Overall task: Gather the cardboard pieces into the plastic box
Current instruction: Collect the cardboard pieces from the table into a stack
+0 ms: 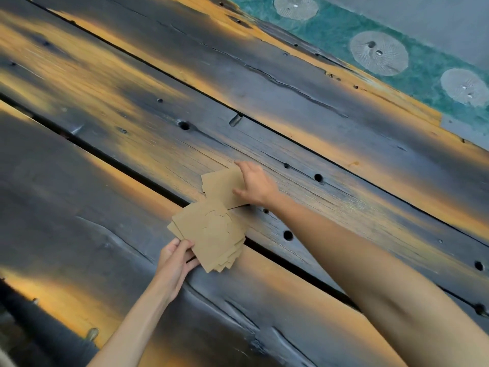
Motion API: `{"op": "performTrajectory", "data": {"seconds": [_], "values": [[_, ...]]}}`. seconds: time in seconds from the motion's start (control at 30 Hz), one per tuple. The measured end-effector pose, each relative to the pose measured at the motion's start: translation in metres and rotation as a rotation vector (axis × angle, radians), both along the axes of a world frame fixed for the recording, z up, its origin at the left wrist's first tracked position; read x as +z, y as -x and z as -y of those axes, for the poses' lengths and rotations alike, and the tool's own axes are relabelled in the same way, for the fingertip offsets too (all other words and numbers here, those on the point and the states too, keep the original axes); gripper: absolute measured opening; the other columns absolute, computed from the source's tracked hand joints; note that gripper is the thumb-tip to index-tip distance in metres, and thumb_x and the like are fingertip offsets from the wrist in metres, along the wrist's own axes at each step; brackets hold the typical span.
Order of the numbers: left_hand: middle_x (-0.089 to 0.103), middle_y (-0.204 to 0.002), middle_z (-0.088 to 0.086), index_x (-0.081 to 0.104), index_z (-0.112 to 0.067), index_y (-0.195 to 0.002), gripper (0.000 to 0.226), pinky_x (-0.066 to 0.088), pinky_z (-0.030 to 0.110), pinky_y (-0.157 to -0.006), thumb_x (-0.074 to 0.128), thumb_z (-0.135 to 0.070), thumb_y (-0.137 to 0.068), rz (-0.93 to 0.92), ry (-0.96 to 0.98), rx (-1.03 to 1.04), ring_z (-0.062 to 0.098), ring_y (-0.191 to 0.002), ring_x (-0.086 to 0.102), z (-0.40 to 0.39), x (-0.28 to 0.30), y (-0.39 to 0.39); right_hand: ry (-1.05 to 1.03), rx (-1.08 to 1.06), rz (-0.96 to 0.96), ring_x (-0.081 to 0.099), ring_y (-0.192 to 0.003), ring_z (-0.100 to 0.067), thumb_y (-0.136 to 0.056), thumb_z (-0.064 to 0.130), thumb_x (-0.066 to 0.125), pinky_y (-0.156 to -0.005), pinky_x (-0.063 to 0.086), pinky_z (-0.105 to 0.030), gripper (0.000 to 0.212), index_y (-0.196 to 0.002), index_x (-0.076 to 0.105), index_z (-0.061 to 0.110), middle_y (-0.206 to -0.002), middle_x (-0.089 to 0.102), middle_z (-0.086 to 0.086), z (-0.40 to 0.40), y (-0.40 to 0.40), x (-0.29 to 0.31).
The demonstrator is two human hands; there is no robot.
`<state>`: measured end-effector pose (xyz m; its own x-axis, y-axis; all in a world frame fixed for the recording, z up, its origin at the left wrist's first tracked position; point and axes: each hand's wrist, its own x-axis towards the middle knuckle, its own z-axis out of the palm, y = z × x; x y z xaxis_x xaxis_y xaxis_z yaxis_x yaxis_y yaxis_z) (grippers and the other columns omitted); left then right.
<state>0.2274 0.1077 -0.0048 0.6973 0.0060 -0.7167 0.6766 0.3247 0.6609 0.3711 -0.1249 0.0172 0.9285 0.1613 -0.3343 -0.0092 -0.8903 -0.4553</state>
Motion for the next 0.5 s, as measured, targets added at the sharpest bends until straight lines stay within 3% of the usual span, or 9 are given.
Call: {"op": "performTrajectory", "data": {"seconds": [0.1,0.2,0.27,0.33,0.4,0.5], "values": [[0.079,-0.106,0.010,0.065,-0.005,-0.112,0.020,0.062,0.039,-0.078,0.048,-0.005,-0.101,0.007,-0.046,-0.029,0.026,-0.100,0.075,-0.002,-0.001,-0.015,0.091,0.128,-0.112,0.015,-0.154,-0.026,-0.070,0.047,0.089,-0.124,0.023,-0.048,0.126,-0.163,0.008,0.020,-0.169,0.017,-0.002,-0.003,-0.029,-0.017],[0.079,-0.110,0.009,0.065,-0.005,-0.115,0.023,0.061,0.042,-0.083,0.048,-0.006,-0.100,0.007,-0.080,-0.066,0.025,-0.102,0.075,-0.004,-0.003,-0.024,0.209,0.241,-0.194,0.002,-0.157,-0.024,-0.057,0.052,0.094,-0.124,0.014,-0.052,0.147,-0.162,-0.006,0.027,-0.171,0.005,0.005,-0.002,-0.039,-0.033],[0.078,-0.111,0.008,0.065,-0.007,-0.118,0.025,0.059,0.045,-0.087,0.047,-0.007,-0.101,0.003,-0.087,-0.091,0.025,-0.103,0.075,-0.006,-0.004,-0.026,0.245,0.277,-0.200,0.005,-0.157,-0.024,-0.052,0.051,0.096,-0.124,0.014,-0.052,0.151,-0.162,-0.006,0.029,-0.170,0.007,0.003,-0.001,-0.039,-0.038],[0.078,-0.113,0.010,0.065,-0.006,-0.119,0.025,0.058,0.048,-0.091,0.047,-0.008,-0.101,-0.014,-0.081,-0.090,0.027,-0.105,0.074,-0.008,-0.006,-0.025,0.228,0.254,-0.167,0.019,-0.152,-0.026,-0.047,0.049,0.098,-0.122,0.023,-0.051,0.148,-0.161,0.004,0.029,-0.164,0.019,0.000,0.000,-0.038,-0.040],[0.077,-0.114,0.011,0.064,-0.005,-0.120,0.025,0.057,0.050,-0.093,0.048,-0.008,-0.101,-0.035,-0.072,-0.074,0.028,-0.106,0.073,-0.008,-0.008,-0.023,0.208,0.185,-0.123,0.036,-0.138,-0.027,-0.043,0.049,0.099,-0.114,0.036,-0.047,0.140,-0.156,0.018,0.028,-0.149,0.035,-0.003,0.003,-0.034,-0.039],[0.077,-0.114,0.011,0.064,-0.006,-0.120,0.024,0.058,0.049,-0.092,0.048,-0.009,-0.102,-0.053,-0.054,-0.063,0.027,-0.105,0.074,-0.007,-0.008,-0.018,0.223,0.052,-0.064,0.041,-0.117,-0.023,-0.041,0.054,0.099,-0.104,0.043,-0.040,0.125,-0.144,0.035,0.024,-0.128,0.040,-0.005,0.009,-0.024,-0.034]]}}
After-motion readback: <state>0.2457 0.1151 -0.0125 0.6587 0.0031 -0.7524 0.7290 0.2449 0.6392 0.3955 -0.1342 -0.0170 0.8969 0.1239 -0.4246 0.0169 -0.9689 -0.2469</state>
